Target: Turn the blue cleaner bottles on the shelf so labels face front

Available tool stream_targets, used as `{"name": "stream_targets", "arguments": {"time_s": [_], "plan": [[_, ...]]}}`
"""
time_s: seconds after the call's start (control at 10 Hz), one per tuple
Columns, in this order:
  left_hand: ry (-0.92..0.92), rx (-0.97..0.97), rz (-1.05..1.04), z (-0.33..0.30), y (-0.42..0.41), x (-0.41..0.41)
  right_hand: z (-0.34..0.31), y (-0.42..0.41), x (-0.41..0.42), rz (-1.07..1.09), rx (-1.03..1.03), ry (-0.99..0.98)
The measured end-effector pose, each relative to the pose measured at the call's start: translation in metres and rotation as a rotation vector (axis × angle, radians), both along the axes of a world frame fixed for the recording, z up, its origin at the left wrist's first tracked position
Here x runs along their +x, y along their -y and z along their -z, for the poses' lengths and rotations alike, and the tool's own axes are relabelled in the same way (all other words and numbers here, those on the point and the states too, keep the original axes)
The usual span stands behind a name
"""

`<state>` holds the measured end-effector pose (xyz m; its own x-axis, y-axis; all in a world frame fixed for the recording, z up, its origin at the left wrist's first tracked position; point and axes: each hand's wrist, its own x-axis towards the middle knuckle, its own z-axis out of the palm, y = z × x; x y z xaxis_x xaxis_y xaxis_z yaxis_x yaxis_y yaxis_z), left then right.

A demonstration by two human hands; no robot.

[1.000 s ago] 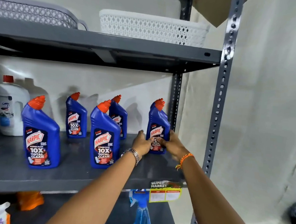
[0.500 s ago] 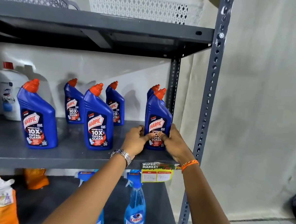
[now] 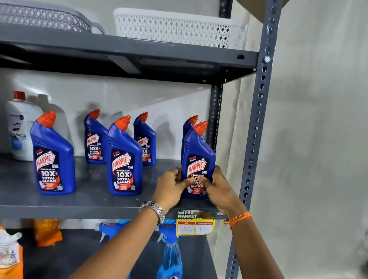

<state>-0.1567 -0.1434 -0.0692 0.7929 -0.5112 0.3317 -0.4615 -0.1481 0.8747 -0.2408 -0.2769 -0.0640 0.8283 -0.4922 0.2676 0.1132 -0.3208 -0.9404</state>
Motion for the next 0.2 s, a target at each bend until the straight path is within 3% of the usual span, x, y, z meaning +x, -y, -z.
{"name": "stream_targets", "arguments": {"time_s": [0.2], "plan": [[0.023, 0.014, -0.004, -0.007, -0.026, -0.014, -0.002, -0.013, -0.012, 0.119, -0.002, 0.041]]}}
